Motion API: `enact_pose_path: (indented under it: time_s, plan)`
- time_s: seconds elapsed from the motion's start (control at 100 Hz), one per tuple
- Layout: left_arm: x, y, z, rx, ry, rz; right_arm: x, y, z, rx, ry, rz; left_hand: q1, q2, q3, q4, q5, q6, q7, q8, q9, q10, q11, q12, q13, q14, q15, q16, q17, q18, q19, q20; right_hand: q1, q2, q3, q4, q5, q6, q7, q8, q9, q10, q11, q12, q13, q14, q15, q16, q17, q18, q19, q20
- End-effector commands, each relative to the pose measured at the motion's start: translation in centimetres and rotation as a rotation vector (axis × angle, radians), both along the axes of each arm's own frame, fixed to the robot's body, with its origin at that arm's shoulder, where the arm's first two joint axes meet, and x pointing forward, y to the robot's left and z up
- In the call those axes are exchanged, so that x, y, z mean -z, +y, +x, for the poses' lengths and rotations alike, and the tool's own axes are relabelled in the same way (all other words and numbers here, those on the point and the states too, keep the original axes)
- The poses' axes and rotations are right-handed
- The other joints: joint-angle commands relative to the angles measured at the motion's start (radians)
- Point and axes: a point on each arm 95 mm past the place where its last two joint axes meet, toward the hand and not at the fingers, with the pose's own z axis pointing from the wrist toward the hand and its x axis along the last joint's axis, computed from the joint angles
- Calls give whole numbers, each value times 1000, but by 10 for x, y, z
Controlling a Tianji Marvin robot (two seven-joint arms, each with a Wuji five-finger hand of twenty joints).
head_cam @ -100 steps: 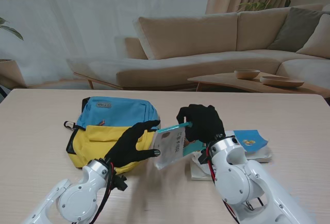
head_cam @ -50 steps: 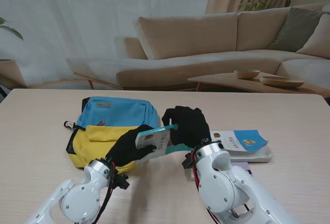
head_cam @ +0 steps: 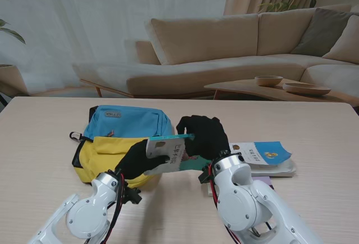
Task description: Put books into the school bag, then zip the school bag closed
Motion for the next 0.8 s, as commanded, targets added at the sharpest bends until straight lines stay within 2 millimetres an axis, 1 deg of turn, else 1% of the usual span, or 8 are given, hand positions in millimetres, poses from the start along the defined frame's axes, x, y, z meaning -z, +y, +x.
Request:
enact_pose_path:
  time_s: [0.0, 0.11, 0.12, 0.14, 0.24, 0.33, 0.64, 0.79]
  plan:
    - [-2, -2, -4, -3, 0, -21, 0, 2, -3, -34, 10, 4, 123, 146, 108, 36, 160, -128, 235, 245, 55, -11, 236, 109, 70, 35, 141, 69, 45, 44, 89, 70, -44, 50, 22, -18, -63, -35, 34, -80, -52, 22, -69, -62, -49, -32, -85, 14, -35, 2, -33, -8]
    - [-3, 3, -6, -29, 4, -45, 0, -4, -4, -72, 17, -6, 103, 146, 149, 49, 150, -118, 258, 313, 60, -10, 295, 139, 70, 39, 187, 102, 43, 58, 93, 125, -193, 200, -69, 58, -180, 40, -185, -206, -178, -5, -204, -191, -133, -50, -271, -54, -76, -9, -89, -45]
    - [-3, 3, -6, -31, 4, -46, 0, -5, -4, -75, 17, -7, 102, 146, 149, 49, 148, -118, 261, 315, 58, -10, 298, 141, 67, 40, 191, 104, 40, 58, 92, 127, -211, 226, -92, 98, -189, 50, -222, -197, -190, -8, -214, -213, -142, -52, -292, -62, -79, -11, -95, -51]
    - [-3, 5, -6, -37, 2, -49, 0, -6, -4, -82, 17, -10, 102, 147, 150, 48, 146, -118, 264, 317, 58, -10, 301, 143, 65, 41, 194, 106, 36, 58, 92, 130, -232, 245, -118, 122, -209, 60, -272, -200, -208, -11, -237, -242, -152, -56, -326, -78, -85, -13, -104, -58]
    - [-3, 11, -8, -66, -10, -58, -1, -14, -4, -98, 15, -12, 106, 150, 149, 48, 138, -116, 274, 323, 52, -12, 306, 147, 54, 43, 198, 111, 21, 56, 87, 141, -260, 293, -252, 46, -320, 83, -423, -310, -315, -17, -348, -320, -221, -72, -477, -147, -114, -28, -158, -92]
    - [-5, 17, -10, -93, -29, -67, -1, -23, -2, -91, 9, -4, 108, 152, 147, 47, 137, -118, 280, 326, 51, -14, 308, 148, 50, 45, 199, 111, 16, 57, 85, 148, -277, 299, -334, 20, -392, 86, -469, -376, -388, -19, -413, -350, -264, -81, -566, -186, -127, -40, -189, -115]
    - [-11, 36, -23, -175, -96, -107, 16, -53, 8, -39, 73, 59, 114, 154, 139, 47, 137, -122, 287, 333, 48, -19, 309, 147, 49, 43, 198, 112, 12, 55, 77, 161, -293, 349, -475, 8, -586, 116, -492, -438, -588, -45, -432, -367, -396, -115, -688, -241, -170, -85, -239, -138]
    - [-13, 40, -27, -177, -83, -156, 30, -58, 12, -15, 126, 111, 119, 158, 133, 46, 138, -120, 286, 334, 45, -18, 307, 147, 42, 43, 191, 110, 3, 50, 71, 164, -291, 353, -485, 10, -609, 123, -484, -436, -603, -44, -416, -365, -406, -124, -692, -243, -177, -93, -248, -135]
